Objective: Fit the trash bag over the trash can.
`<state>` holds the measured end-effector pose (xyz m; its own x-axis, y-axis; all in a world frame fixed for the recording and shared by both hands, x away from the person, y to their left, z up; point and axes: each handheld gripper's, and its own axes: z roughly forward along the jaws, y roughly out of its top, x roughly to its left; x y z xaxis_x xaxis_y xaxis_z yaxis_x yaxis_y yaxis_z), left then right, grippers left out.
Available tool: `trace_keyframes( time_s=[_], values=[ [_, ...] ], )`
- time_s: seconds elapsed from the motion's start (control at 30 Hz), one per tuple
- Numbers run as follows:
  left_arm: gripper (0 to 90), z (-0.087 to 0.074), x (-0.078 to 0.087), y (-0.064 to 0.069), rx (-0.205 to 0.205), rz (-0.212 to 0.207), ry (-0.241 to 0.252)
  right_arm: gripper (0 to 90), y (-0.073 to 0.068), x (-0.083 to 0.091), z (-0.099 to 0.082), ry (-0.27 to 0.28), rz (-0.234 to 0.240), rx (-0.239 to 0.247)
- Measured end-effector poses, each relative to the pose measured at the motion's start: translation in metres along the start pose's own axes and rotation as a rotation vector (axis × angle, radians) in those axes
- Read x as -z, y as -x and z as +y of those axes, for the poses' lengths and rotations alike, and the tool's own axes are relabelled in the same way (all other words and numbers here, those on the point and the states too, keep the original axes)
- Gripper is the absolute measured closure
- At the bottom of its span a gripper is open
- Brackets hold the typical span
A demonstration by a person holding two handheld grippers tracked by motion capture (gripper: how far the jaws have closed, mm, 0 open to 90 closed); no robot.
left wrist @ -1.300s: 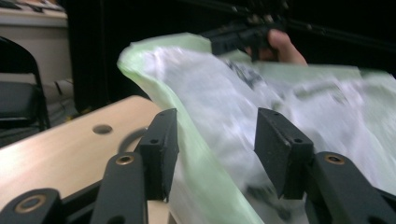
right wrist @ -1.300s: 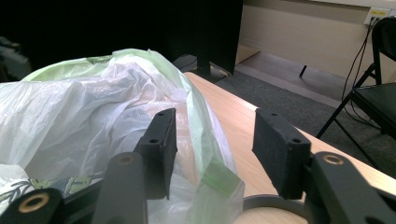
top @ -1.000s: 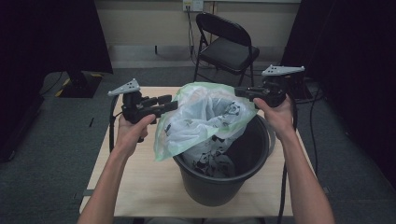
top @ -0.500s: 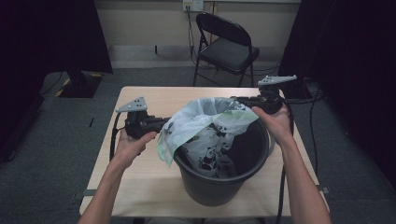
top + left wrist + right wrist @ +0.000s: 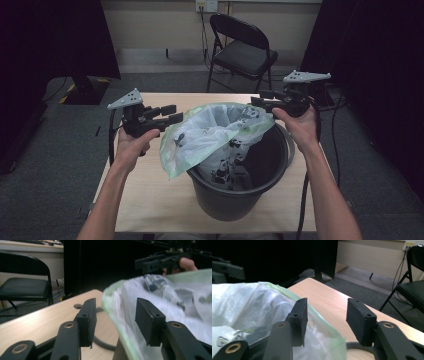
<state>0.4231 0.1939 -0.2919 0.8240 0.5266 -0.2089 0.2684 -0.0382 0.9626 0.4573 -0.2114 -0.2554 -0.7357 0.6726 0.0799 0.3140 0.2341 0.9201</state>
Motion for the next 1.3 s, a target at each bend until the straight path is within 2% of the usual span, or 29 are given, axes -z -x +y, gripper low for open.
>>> trace_keyframes(
  time_s=[0.07,0.23,0.27,0.37,0.4,0.53,0.7,0.83,0.9,0.97,1.07,1.1,1.13,1.17,1.23,1.3],
  values=[
    [47.4,0.006,-0.009,0.003,-0.014,-0.005,-0.007,51.1,-0.002,0.0,0.002,0.0,0.003,0.005],
    [46.6,0.01,-0.032,0.006,-0.006,-0.076,-0.02,51.1,-0.005,0.003,0.003,0.006,0.011,0.015],
    [49.6,0.009,-0.035,0.006,-0.008,-0.093,-0.028,51.0,-0.006,0.004,0.003,0.007,0.012,0.016],
    [68.2,0.004,-0.039,0.009,-0.013,-0.11,-0.046,50.7,-0.006,0.007,0.003,0.007,0.012,0.024],
    [73.7,0.002,-0.038,0.01,-0.013,-0.118,-0.04,50.6,-0.006,0.009,0.003,0.008,0.012,0.024],
    [83.5,0.001,-0.025,0.014,-0.013,-0.104,-0.014,49.9,-0.006,0.012,0.003,0.014,0.009,0.021],
    [85.2,-0.006,-0.005,0.021,-0.039,-0.094,-0.003,48.0,-0.006,0.012,0.003,0.011,0.01,0.017],
    [90.0,-0.012,0.009,0.029,-0.051,-0.118,0.01,46.4,-0.009,0.009,0.004,0.004,0.014,0.021],
    [90.0,-0.014,0.014,0.032,-0.039,-0.133,0.013,46.0,-0.01,0.008,0.004,0.001,0.014,0.022],
    [90.0,-0.016,0.018,0.038,-0.051,-0.154,0.011,45.4,-0.011,0.008,0.005,0.001,0.016,0.021],
    [89.2,-0.019,0.023,0.044,-0.059,-0.211,0.011,44.9,-0.011,0.007,0.006,0.002,0.023,0.022],
    [85.3,-0.018,0.024,0.044,-0.065,-0.232,0.019,44.7,-0.012,0.007,0.006,0.002,0.022,0.025],
    [81.1,-0.017,0.025,0.044,-0.064,-0.233,0.033,44.6,-0.012,0.007,0.006,0.002,0.023,0.025],
    [74.4,-0.014,0.025,0.043,-0.061,-0.21,0.04,44.4,-0.013,0.007,0.007,0.002,0.026,0.025],
    [66.9,-0.007,0.022,0.039,-0.055,-0.187,0.059,43.8,-0.013,0.007,0.006,0.002,0.031,0.025],
    [57.3,0.002,0.014,0.036,-0.045,-0.137,0.057,43.6,-0.013,0.007,0.006,-0.001,0.035,0.025]
  ],
)
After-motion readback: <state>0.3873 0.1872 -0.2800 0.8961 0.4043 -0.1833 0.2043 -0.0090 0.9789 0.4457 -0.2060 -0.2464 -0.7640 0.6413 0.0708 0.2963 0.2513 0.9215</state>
